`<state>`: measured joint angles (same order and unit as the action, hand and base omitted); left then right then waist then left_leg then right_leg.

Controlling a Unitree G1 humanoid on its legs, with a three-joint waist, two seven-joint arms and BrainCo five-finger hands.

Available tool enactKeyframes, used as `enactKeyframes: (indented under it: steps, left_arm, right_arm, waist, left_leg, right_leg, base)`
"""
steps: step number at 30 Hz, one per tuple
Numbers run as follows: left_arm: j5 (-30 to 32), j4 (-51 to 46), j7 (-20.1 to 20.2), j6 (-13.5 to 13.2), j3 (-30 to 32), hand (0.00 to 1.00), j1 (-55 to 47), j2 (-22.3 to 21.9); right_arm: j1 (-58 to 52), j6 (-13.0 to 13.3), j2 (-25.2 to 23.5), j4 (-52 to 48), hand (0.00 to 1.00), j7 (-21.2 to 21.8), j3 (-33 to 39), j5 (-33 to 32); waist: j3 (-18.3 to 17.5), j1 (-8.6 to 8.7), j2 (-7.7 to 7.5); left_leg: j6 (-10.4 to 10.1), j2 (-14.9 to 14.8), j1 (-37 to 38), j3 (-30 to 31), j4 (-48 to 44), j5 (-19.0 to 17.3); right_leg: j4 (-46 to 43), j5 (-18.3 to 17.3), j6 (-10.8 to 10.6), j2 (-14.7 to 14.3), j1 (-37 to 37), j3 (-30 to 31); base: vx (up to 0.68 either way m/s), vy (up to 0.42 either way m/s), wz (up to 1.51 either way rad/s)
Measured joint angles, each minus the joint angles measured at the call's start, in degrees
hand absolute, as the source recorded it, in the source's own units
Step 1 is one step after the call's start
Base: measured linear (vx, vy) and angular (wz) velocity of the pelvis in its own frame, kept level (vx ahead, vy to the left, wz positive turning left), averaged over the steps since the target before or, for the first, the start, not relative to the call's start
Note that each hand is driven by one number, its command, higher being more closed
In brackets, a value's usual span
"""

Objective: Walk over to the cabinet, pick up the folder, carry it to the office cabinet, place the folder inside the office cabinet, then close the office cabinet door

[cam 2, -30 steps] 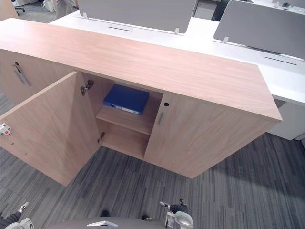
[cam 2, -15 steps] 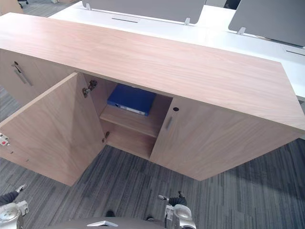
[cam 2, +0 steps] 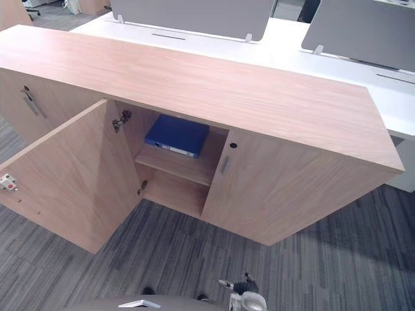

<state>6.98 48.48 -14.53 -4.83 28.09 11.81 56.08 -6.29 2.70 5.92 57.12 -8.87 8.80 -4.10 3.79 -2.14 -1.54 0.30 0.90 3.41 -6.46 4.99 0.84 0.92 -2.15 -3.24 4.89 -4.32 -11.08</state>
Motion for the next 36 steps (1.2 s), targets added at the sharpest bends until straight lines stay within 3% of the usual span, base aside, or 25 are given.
enactKeyframes:
  steps: [13,36]
  left_arm:
    - [-3.51,-0.67,0.51,-0.18,-1.87,0.00,0.46,-1.34]
    - [-6.88,-4.10,1.54,0.32,-1.62,0.00,-6.58,-17.43]
  right_arm:
    - [1.65,-0.06,-0.03,-0.09,0.00,0.15,1.53,0.05]
    - [-0.04,-0.70,-0.06,-0.11,0.00,0.15,3.66,0.08]
  waist:
    - [-0.30,-0.77,-0.63]
    - [0.00,-1.05,-1.14]
  left_leg:
    - [0.08,0.53,0.37,-1.35,-0.40,0.26]
    - [0.42,0.54,0.81,-1.64,-0.03,-0.10]
  right_leg:
    - [0.31,0.52,-0.26,0.02,0.24,1.08]
    - [0.31,0.64,-0.48,0.09,-0.03,1.53]
  base:
    - [0.05,-0.002,-0.02]
    - [-0.04,-0.007,-0.01]
